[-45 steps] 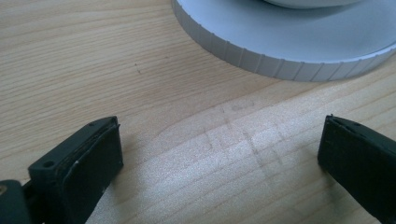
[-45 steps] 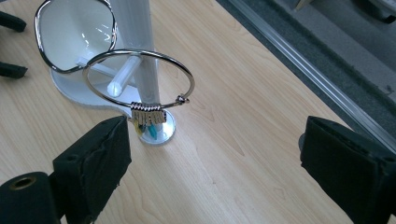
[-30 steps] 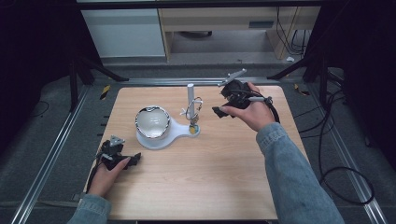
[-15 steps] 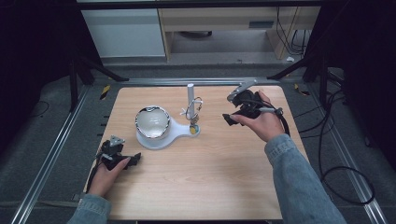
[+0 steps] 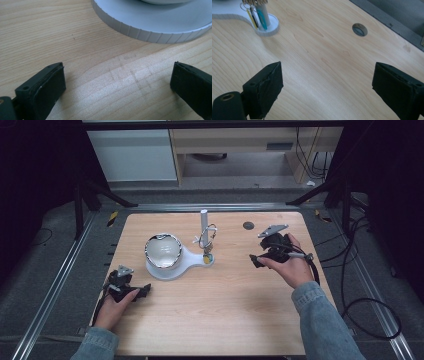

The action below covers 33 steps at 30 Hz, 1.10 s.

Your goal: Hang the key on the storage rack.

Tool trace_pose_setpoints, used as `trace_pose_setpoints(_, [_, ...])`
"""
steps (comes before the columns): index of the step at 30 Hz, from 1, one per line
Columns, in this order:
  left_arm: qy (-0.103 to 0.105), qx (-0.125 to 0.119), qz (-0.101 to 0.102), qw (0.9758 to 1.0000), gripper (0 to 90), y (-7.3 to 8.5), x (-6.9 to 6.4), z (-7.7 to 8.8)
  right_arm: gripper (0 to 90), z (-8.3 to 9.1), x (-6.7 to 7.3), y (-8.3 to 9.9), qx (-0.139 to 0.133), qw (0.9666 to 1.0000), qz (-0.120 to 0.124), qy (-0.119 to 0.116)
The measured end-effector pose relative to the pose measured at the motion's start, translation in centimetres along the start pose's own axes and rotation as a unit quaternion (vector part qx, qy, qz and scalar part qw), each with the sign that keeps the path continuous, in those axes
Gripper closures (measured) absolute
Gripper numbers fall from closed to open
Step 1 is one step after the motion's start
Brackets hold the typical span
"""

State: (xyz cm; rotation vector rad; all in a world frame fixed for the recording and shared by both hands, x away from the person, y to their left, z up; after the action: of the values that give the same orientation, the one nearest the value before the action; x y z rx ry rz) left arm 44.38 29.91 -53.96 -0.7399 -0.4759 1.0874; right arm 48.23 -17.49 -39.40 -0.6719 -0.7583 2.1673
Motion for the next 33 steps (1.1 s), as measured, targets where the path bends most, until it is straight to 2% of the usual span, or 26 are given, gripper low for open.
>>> trace_pose_setpoints(3, [0.002, -0.001, -0.002, 1.0000, 0.0, -0.1, 0.1, -0.1, 10.1, -0.3, -0.1, 1.7, 0.009, 0.9999, -0.011, 0.004])
trace_pose_setpoints(11, [0.004, -0.001, -0.004, 1.0000, 0.0, -0.3, 0.2, -0.3, 10.4, -1.0, -0.4, 4.3, 0.021, 0.9993, -0.030, 0.012])
trace_pose_setpoints(21, [0.003, -0.001, -0.002, 1.0000, 0.0, -0.5, 0.2, -0.5, 10.3, -3.1, -0.8, 9.0, 0.042, 0.9964, -0.073, 0.014])
trace_pose_setpoints(25, [0.003, -0.001, -0.002, 1.0000, 0.0, -0.5, 0.2, -0.5, 10.2, -3.5, -0.9, 10.0, 0.045, 0.9956, -0.080, 0.016])
trace_pose_setpoints(27, [0.003, -0.001, -0.002, 1.0000, 0.0, -0.5, 0.3, -0.5, 9.7, -3.8, -1.3, 10.8, 0.043, 0.9944, -0.094, 0.020])
trace_pose_setpoints(33, [0.003, -0.001, -0.002, 1.0000, 0.0, -0.5, 0.3, -0.6, 9.8, -4.3, -1.9, 11.9, 0.040, 0.9923, -0.114, 0.027])
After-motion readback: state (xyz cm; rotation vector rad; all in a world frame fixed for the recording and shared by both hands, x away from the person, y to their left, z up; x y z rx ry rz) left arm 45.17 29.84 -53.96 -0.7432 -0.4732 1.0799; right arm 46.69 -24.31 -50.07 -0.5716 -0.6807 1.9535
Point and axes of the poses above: each handheld gripper's, and its own axes: z roughly backward along the jaws, y roughly out of its underside, x roughly to its left, the point moved 3 cm from there along -z, roughly forward along the jaws, and after that the axes turned 2 degrees about -x, right-handed, at the moved point
